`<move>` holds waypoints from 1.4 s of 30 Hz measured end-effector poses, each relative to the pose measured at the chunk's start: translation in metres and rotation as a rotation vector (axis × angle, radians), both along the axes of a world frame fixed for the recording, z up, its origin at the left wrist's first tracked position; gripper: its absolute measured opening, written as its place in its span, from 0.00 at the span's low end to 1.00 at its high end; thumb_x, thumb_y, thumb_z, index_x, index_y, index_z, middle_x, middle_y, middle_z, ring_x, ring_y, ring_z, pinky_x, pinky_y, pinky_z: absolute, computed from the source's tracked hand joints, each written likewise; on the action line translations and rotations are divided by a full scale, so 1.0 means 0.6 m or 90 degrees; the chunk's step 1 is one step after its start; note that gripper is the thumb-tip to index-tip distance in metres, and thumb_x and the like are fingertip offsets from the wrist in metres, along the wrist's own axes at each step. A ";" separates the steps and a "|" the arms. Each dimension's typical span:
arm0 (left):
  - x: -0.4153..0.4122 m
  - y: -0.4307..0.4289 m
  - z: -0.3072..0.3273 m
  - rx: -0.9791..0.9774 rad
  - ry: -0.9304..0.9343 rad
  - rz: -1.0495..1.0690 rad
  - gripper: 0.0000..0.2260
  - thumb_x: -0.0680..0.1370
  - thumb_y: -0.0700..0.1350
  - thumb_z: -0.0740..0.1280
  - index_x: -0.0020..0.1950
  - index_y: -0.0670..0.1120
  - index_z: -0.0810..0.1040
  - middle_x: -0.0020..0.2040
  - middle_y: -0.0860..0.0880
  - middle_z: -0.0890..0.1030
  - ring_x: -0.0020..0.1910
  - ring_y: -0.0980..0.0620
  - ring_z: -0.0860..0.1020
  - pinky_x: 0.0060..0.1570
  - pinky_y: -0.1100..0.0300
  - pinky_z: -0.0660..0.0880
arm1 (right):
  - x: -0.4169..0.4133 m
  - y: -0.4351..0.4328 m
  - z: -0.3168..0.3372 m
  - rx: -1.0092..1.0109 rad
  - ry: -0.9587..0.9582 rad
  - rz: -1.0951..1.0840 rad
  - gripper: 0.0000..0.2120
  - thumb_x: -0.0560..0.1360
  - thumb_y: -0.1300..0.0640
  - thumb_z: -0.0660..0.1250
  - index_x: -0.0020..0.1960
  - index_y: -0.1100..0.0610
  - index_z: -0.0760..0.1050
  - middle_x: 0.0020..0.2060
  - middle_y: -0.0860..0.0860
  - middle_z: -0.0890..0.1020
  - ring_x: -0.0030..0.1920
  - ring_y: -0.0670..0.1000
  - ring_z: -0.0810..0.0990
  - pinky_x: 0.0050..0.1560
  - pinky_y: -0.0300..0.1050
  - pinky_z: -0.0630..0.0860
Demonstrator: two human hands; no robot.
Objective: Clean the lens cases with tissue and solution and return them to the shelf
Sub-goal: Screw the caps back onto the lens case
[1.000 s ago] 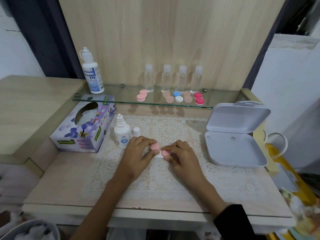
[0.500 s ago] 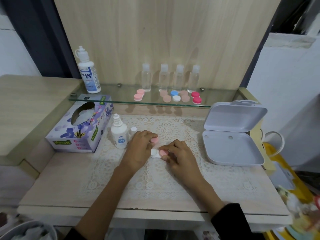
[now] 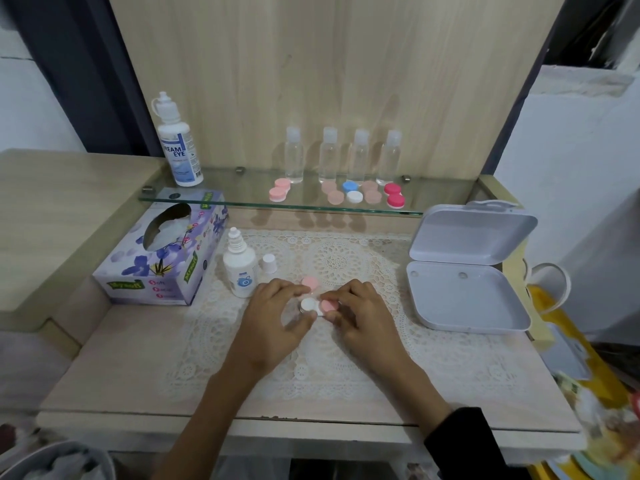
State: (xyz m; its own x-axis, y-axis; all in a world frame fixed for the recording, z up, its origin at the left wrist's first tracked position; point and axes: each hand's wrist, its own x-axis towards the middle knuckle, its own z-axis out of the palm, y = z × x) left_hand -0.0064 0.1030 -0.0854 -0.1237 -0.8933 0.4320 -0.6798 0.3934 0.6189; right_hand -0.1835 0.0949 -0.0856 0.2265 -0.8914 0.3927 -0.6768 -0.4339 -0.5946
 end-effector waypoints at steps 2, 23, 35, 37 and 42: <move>0.005 0.002 -0.008 0.004 -0.023 -0.018 0.20 0.70 0.59 0.65 0.57 0.50 0.79 0.51 0.57 0.76 0.52 0.58 0.72 0.57 0.73 0.63 | 0.000 0.000 0.000 0.000 -0.004 0.000 0.13 0.73 0.58 0.71 0.57 0.52 0.81 0.45 0.44 0.76 0.49 0.46 0.70 0.51 0.45 0.70; -0.001 -0.002 -0.004 0.015 -0.016 0.014 0.18 0.71 0.58 0.63 0.53 0.50 0.82 0.48 0.57 0.79 0.50 0.55 0.73 0.51 0.70 0.65 | 0.001 -0.009 0.006 0.027 -0.043 0.002 0.10 0.68 0.52 0.75 0.44 0.54 0.77 0.42 0.41 0.74 0.45 0.45 0.69 0.44 0.38 0.66; -0.001 -0.003 -0.006 0.016 -0.013 0.010 0.20 0.71 0.59 0.61 0.54 0.50 0.82 0.49 0.57 0.80 0.51 0.56 0.73 0.51 0.72 0.64 | 0.000 -0.023 0.000 0.031 -0.071 0.037 0.09 0.67 0.58 0.76 0.44 0.56 0.78 0.42 0.42 0.74 0.45 0.40 0.70 0.43 0.33 0.64; -0.001 -0.003 -0.006 0.013 -0.018 0.009 0.20 0.71 0.59 0.61 0.53 0.50 0.82 0.49 0.57 0.80 0.50 0.56 0.73 0.51 0.71 0.64 | -0.001 -0.025 0.000 0.036 -0.075 0.045 0.09 0.67 0.60 0.76 0.45 0.57 0.79 0.42 0.44 0.75 0.45 0.43 0.71 0.43 0.36 0.66; 0.001 -0.003 -0.007 0.008 -0.023 0.008 0.19 0.71 0.59 0.61 0.53 0.49 0.81 0.49 0.57 0.79 0.50 0.56 0.73 0.51 0.71 0.64 | -0.004 -0.027 0.001 0.043 -0.070 0.068 0.09 0.68 0.61 0.75 0.47 0.57 0.80 0.43 0.47 0.77 0.46 0.49 0.73 0.44 0.41 0.70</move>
State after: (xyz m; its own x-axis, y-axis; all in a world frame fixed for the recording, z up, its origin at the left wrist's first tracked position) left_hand -0.0061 0.1012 -0.0894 -0.1280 -0.9006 0.4155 -0.7068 0.3767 0.5987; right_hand -0.1857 0.0789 -0.0848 0.2808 -0.8895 0.3606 -0.5577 -0.4570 -0.6930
